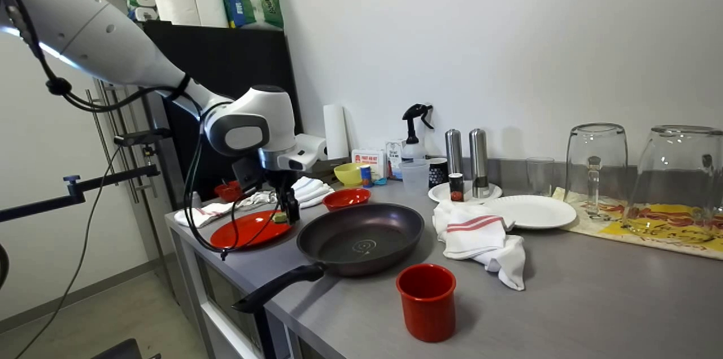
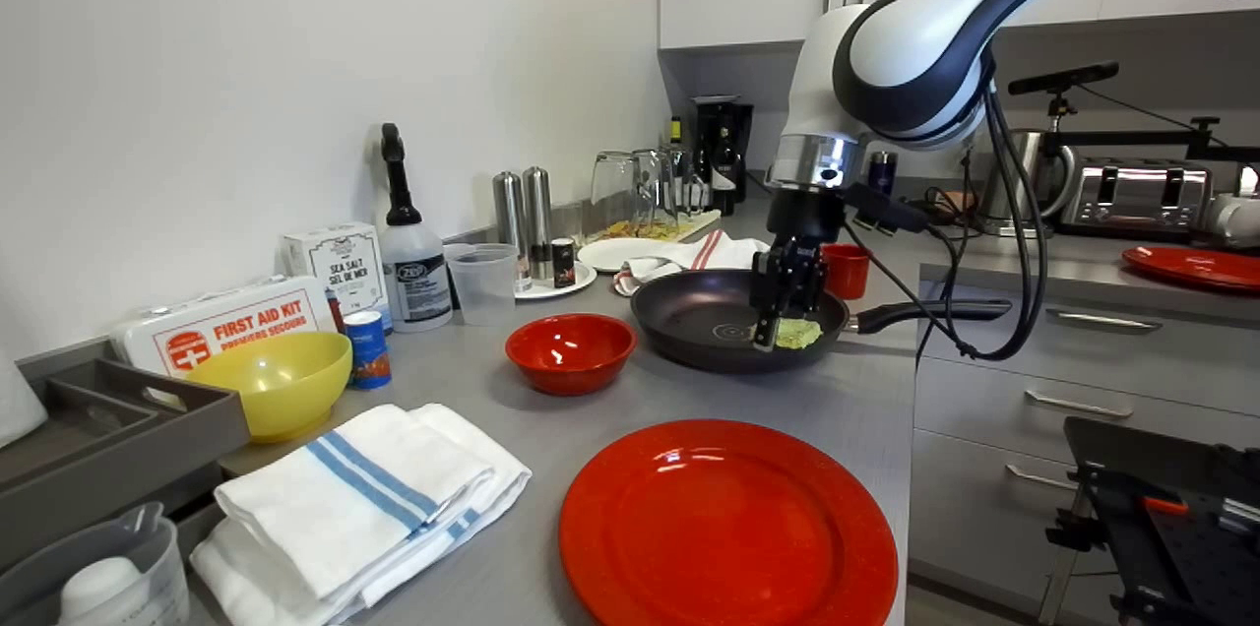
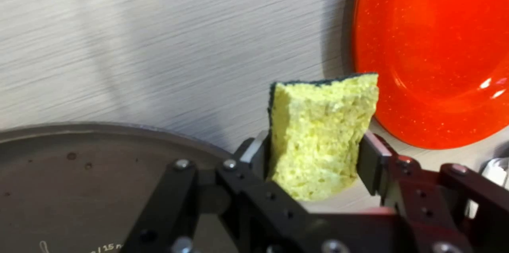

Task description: Pick up the sponge and put it on the black pan, use the sponge to scrub the pan and place the sponge back on the countertop

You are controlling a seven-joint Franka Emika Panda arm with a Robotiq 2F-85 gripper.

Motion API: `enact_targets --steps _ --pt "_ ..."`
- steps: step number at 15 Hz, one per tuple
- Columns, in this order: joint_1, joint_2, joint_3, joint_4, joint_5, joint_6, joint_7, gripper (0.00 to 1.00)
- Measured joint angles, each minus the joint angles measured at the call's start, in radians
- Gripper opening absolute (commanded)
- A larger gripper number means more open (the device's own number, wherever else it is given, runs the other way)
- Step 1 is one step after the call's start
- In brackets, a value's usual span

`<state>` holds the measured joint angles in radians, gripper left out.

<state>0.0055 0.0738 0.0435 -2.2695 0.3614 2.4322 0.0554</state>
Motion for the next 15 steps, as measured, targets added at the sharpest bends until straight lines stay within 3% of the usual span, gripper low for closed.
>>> enact_targets --steps 15 --pt "-0.001 0.001 0.002 -0.056 -0.001 -0.076 -0.149 0.28"
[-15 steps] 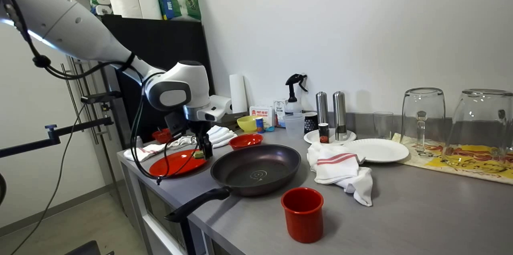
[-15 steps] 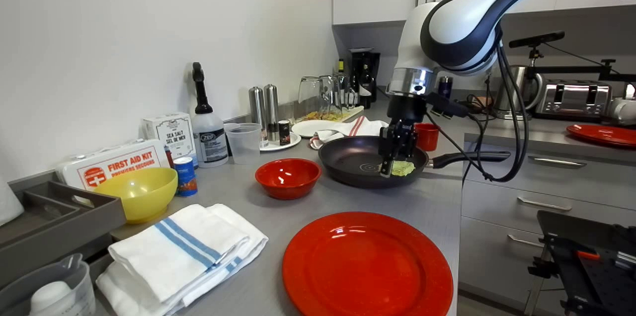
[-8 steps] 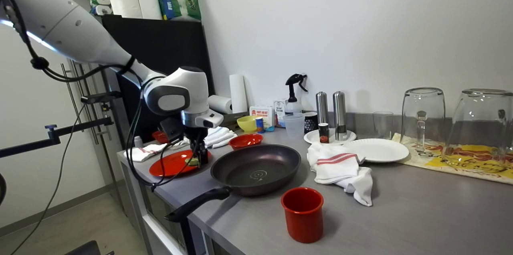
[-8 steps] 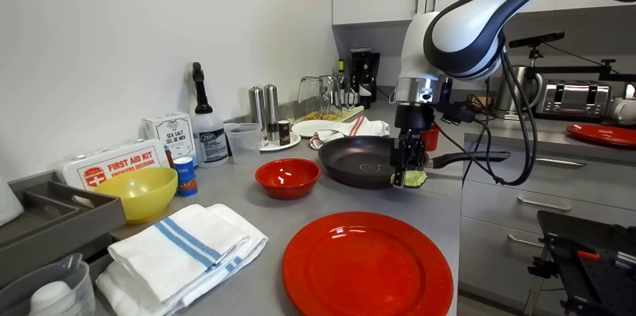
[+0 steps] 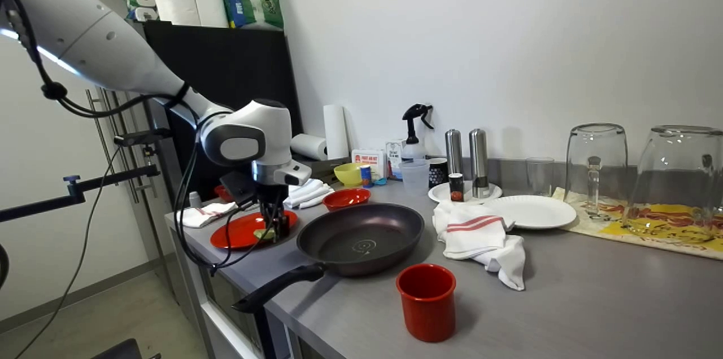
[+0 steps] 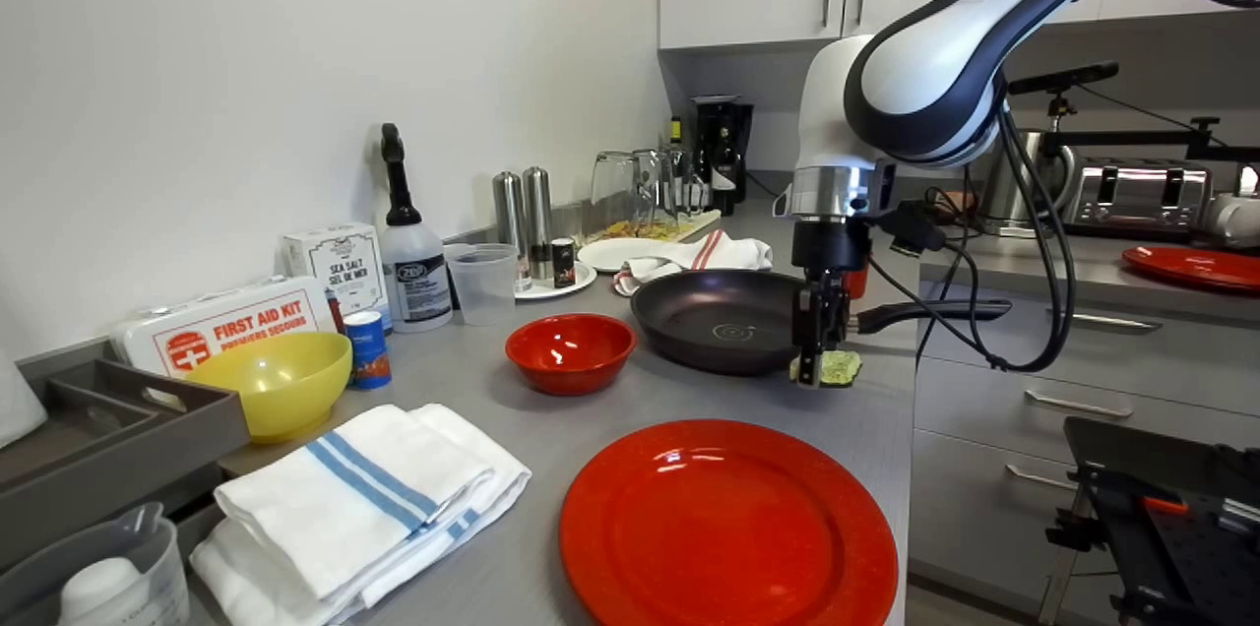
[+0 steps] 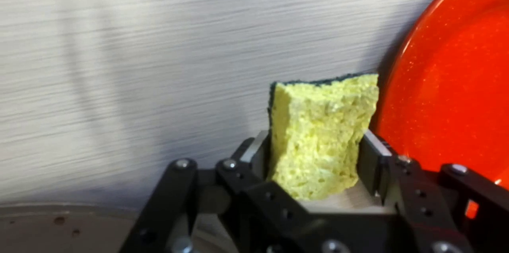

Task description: Pick up the sponge and put it on the black pan, use the sponge to scrub the pan and place the sponge back on the countertop

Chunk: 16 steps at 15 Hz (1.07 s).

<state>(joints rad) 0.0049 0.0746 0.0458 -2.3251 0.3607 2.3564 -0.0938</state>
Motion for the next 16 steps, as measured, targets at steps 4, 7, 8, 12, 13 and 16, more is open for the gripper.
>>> enact_targets --steps 4,7,8,12,13,16 --pt "-0.002 0.001 0.000 -0.029 0.003 0.042 -0.043 0.28" --pt "-0.001 0.001 0.000 -0.045 0.035 0.078 -0.065 0.28" --pt "-0.001 0.001 0.000 -0.050 0.046 0.092 -0.071 0.28" --pt "-0.001 0.014 0.000 -0.074 0.064 0.166 -0.087 0.28" --pt "-0.001 0.021 0.000 -0.080 0.064 0.182 -0.087 0.28" --pt "-0.001 0.048 0.000 -0.093 0.064 0.211 -0.087 0.28"
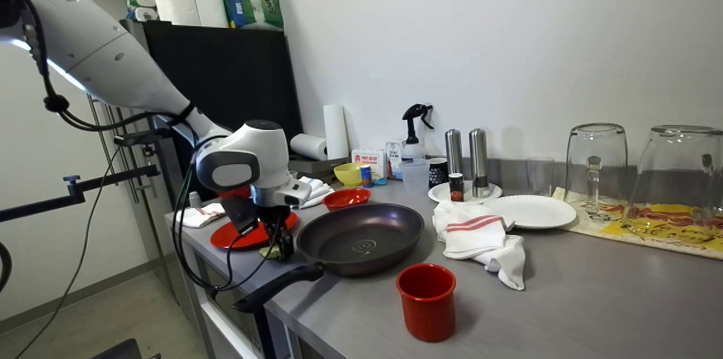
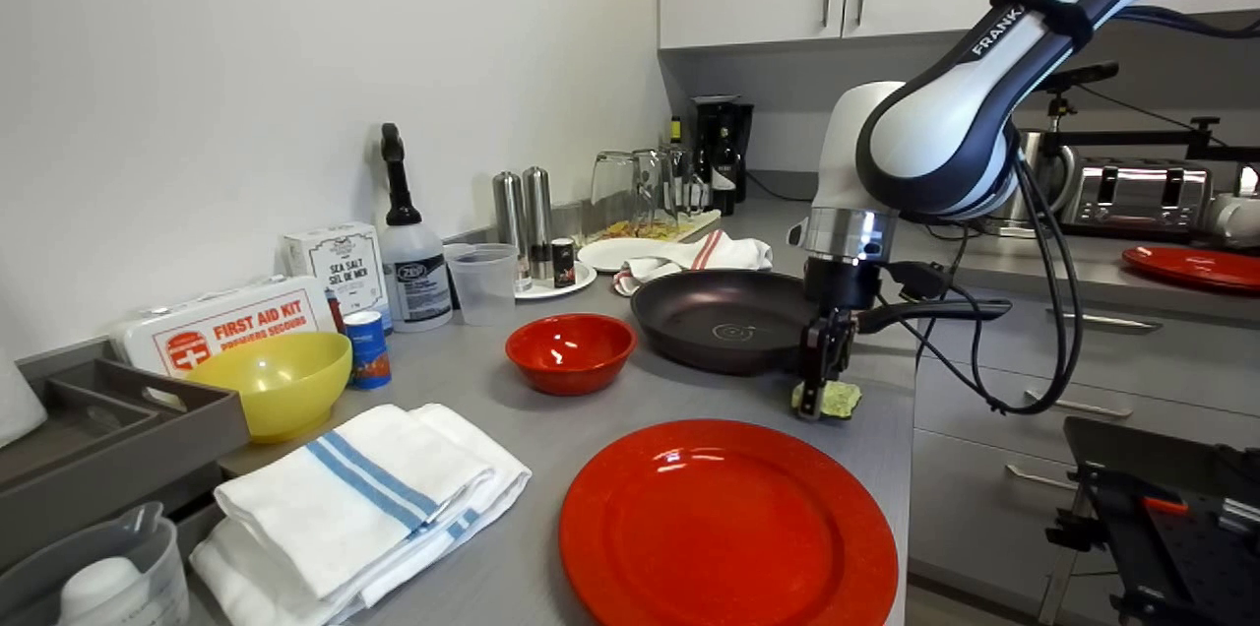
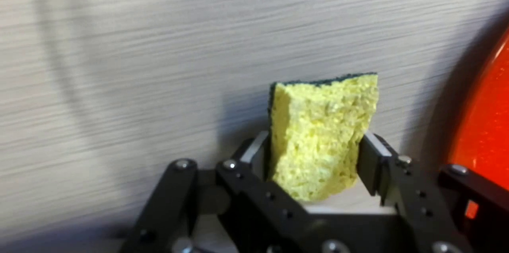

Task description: Pick up the sponge and put it on the black pan, use the sponge to scrub the pan and place the sponge back on the countertop

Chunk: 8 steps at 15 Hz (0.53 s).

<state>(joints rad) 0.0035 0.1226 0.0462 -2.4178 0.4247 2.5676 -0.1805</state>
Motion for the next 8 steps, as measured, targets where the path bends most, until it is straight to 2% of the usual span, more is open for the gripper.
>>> enact_targets --steps 6,7,8 --pt "-0.001 0.018 0.003 -0.003 0.000 0.011 0.000 0.28" --pt "-0.001 0.018 0.004 -0.003 0.000 0.011 0.000 0.51" --pt "-0.001 0.018 0.006 -0.003 0.000 0.011 0.000 0.67"
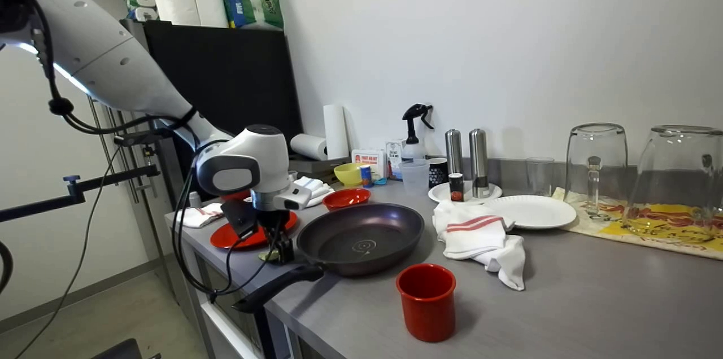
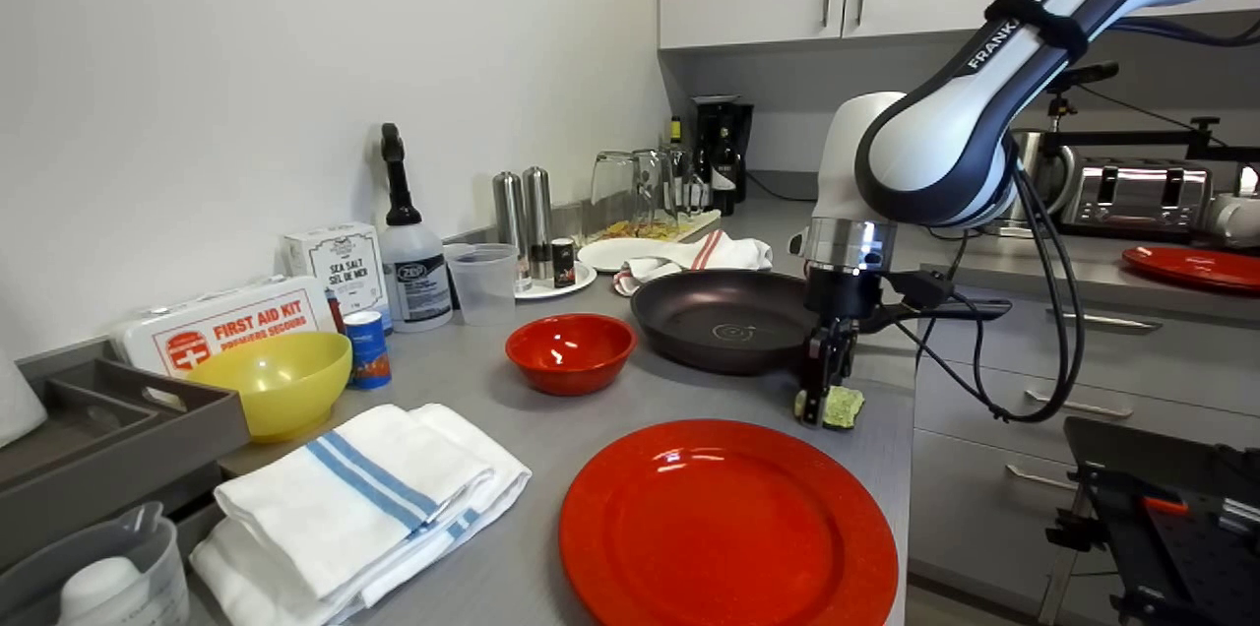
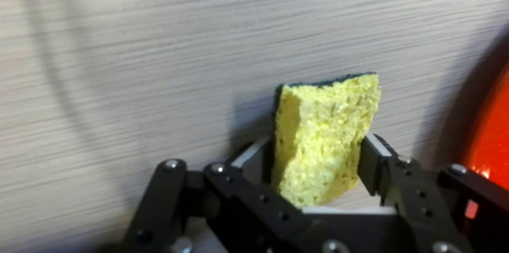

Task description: Pick up the sponge and put it on the black pan, use the sponge to scrub the pan and place the sponge back on the countertop

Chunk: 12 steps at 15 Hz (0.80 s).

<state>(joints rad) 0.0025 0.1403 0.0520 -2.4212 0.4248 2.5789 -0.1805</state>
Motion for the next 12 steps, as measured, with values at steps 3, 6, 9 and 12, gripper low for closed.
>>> enact_targets --steps 3,6,9,12 --pt "0.000 0.000 0.004 0.001 0.000 0.000 0.000 0.85" --pt "0.000 -0.001 0.009 0.001 0.000 0.000 0.000 1.00" --pt "0.000 -0.005 0.013 0.001 -0.001 0.000 0.000 1.00" --pt "0.001 -0.016 0.014 0.001 -0.009 0.000 0.001 1.00"
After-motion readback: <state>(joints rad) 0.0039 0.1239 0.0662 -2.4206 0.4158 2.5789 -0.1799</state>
